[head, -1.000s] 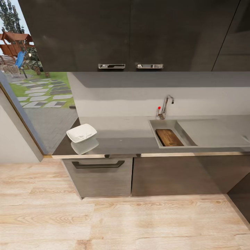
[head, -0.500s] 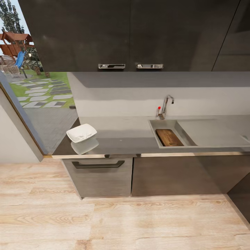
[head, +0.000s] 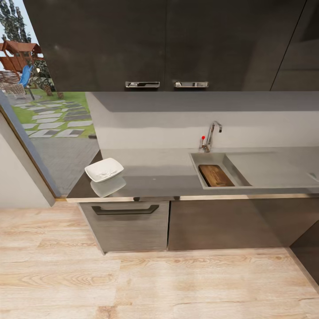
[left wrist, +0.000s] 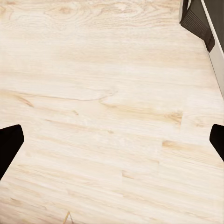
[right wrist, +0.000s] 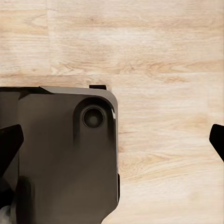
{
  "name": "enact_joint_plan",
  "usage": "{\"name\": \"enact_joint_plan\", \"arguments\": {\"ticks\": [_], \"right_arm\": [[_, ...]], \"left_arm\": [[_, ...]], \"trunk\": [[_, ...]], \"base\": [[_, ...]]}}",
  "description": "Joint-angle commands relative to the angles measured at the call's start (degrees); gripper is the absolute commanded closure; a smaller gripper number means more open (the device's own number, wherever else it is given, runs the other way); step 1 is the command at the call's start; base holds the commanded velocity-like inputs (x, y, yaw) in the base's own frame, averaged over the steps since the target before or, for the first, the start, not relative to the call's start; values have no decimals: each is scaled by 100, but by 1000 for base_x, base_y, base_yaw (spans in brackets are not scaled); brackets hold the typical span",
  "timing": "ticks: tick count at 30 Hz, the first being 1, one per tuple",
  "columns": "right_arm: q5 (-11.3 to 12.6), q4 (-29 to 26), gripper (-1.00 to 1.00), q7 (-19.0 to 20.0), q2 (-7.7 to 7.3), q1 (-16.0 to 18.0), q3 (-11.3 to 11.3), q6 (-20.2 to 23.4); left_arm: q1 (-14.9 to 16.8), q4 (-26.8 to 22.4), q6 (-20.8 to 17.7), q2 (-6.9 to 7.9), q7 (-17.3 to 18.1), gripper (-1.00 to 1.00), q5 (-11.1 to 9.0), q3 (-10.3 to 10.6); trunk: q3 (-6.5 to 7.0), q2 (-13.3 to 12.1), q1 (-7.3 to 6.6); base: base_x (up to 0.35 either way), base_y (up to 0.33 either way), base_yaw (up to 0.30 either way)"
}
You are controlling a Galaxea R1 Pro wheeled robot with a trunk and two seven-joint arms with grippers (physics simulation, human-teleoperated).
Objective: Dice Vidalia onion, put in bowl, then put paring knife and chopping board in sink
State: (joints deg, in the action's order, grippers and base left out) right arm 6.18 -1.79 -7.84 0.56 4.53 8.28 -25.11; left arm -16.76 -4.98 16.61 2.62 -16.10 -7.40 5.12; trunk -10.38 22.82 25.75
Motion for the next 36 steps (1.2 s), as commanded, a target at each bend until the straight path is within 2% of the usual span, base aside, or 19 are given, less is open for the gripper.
{"name": "enact_joint_plan", "arguments": {"ticks": [1, 36], "right_arm": [[59, 4, -100, -15, 1, 4, 51, -20], [59, 5, -100, -15, 4, 4, 51, -20]], "left_arm": [[-3, -12, 8, 1, -16, -100, -60, 51], [-3, -12, 9, 1, -16, -100, -60, 51]], "trunk": [[-10, 10, 3], [-10, 10, 3]], "base": [[0, 0, 0], [0, 0, 0]]}}
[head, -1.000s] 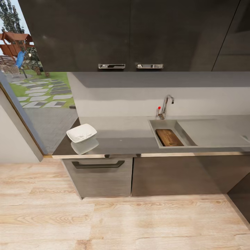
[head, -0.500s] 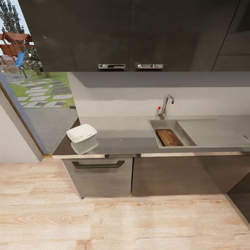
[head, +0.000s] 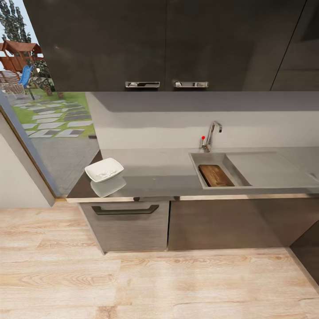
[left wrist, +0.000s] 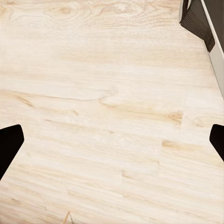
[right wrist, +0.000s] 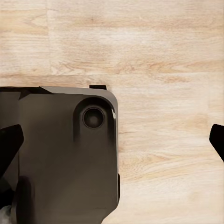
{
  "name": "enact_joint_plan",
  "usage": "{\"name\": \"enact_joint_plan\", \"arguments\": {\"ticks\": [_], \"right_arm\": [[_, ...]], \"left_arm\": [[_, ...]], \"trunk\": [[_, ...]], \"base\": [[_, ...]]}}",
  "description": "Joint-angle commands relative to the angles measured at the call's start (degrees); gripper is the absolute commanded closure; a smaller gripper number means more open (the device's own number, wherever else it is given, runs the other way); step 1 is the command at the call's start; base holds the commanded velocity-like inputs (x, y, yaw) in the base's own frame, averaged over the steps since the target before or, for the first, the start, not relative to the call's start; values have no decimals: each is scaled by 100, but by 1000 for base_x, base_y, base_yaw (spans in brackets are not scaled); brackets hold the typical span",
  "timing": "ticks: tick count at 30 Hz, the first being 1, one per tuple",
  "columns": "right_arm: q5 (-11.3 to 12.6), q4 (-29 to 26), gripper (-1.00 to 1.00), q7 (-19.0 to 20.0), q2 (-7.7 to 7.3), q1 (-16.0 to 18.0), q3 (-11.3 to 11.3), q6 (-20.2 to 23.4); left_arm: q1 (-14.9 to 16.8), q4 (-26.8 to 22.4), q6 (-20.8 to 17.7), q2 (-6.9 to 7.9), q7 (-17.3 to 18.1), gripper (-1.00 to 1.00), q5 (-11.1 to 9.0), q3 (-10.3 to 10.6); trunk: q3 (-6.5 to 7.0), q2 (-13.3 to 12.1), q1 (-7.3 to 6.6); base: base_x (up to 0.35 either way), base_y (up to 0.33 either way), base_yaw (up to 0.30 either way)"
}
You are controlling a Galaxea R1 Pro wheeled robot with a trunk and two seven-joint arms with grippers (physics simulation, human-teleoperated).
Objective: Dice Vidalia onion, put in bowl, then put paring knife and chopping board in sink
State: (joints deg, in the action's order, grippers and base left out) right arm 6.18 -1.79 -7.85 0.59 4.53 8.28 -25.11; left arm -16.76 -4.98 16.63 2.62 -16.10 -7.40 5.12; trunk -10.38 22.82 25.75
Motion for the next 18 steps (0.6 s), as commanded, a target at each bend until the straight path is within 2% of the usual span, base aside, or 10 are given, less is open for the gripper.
{"name": "enact_joint_plan", "arguments": {"ticks": [1, 18], "right_arm": [[59, 4, -100, -14, 0, 4, 51, -20], [59, 4, -100, -14, 2, 4, 51, -20]], "left_arm": [[-3, -12, 7, 1, -16, -100, -60, 51], [-3, -12, 7, 1, -16, -100, -60, 51]], "trunk": [[-10, 10, 3], [-10, 10, 3]], "base": [[0, 0, 0], [0, 0, 0]]}}
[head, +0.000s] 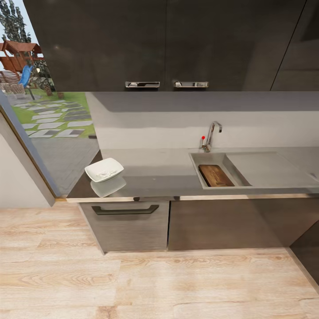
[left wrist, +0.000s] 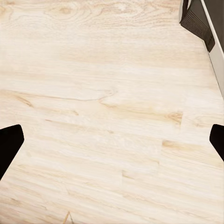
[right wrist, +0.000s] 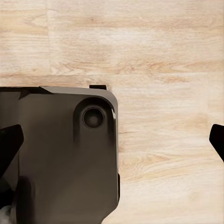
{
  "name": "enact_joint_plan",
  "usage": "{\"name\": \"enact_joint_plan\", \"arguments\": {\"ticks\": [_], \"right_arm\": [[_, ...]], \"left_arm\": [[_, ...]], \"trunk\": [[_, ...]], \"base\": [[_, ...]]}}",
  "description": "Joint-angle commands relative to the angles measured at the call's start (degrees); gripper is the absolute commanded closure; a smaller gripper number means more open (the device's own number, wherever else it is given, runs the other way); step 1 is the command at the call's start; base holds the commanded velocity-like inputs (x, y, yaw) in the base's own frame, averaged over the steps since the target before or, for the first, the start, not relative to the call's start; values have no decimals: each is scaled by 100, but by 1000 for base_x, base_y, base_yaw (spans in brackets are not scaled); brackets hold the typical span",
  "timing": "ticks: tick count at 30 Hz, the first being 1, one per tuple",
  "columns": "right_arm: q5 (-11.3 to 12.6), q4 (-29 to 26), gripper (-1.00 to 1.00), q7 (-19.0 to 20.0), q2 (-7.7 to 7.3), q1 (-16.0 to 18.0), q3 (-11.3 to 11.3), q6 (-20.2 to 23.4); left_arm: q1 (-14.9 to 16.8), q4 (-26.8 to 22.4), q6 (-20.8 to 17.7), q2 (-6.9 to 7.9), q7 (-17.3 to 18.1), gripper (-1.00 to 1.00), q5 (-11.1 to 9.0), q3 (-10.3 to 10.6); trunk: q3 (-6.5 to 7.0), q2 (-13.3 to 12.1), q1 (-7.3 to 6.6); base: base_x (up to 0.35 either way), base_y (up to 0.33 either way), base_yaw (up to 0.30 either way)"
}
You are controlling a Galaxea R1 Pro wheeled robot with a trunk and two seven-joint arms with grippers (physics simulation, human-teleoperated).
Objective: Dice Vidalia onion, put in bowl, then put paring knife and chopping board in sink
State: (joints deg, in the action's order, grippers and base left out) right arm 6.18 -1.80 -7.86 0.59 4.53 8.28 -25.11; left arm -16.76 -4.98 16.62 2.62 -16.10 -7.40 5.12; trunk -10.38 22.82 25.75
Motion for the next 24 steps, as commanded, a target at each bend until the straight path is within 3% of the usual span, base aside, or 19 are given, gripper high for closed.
{"name": "enact_joint_plan", "arguments": {"ticks": [1, 24], "right_arm": [[59, 4, -100, -14, 2, 4, 51, -20], [59, 4, -100, -14, 1, 4, 51, -20]], "left_arm": [[-3, -12, 7, 1, -16, -100, -60, 51], [-3, -12, 7, 1, -16, -100, -60, 51]], "trunk": [[-10, 10, 3], [-10, 10, 3]], "base": [[0, 0, 0], [0, 0, 0]]}}
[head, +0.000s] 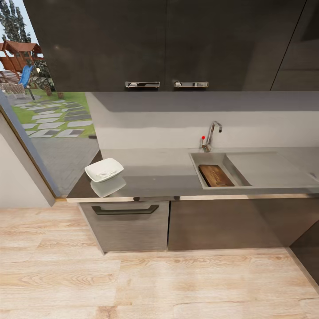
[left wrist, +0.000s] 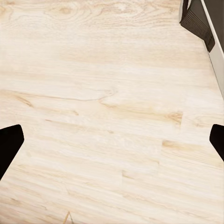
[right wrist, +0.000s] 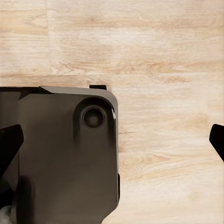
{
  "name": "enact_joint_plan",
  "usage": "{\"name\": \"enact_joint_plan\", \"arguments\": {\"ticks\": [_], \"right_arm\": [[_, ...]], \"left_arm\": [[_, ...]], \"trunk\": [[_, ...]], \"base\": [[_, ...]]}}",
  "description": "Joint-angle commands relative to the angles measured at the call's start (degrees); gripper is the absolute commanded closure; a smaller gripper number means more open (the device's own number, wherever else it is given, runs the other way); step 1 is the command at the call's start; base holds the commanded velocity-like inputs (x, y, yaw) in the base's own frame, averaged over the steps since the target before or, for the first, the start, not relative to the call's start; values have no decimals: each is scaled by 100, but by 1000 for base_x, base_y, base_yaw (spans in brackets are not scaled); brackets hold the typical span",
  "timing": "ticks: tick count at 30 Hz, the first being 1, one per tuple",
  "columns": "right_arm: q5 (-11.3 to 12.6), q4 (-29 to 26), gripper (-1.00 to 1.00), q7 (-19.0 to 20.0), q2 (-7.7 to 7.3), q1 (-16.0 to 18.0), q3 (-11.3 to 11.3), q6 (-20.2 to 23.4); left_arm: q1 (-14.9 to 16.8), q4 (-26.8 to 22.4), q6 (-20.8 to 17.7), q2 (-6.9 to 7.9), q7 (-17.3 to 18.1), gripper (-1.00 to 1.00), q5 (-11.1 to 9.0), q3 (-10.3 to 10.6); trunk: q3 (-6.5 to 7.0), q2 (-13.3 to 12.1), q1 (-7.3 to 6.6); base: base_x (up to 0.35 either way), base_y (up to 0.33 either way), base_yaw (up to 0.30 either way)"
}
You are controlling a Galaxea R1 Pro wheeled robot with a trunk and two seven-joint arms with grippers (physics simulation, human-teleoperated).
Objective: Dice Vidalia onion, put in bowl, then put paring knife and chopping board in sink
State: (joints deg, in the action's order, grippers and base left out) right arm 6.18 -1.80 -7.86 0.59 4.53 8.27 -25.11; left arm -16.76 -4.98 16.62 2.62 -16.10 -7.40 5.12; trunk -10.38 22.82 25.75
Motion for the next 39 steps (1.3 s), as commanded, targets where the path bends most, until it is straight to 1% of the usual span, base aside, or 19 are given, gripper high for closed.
{"name": "enact_joint_plan", "arguments": {"ticks": [1, 39], "right_arm": [[59, 5, -100, -14, 2, 4, 51, -20], [59, 5, -100, -14, -2, 4, 51, -20]], "left_arm": [[-3, -12, 8, 1, -16, -100, -60, 51], [-3, -12, 8, 1, -16, -100, -60, 51]], "trunk": [[-10, 10, 3], [-10, 10, 3]], "base": [[0, 0, 0], [0, 0, 0]]}}
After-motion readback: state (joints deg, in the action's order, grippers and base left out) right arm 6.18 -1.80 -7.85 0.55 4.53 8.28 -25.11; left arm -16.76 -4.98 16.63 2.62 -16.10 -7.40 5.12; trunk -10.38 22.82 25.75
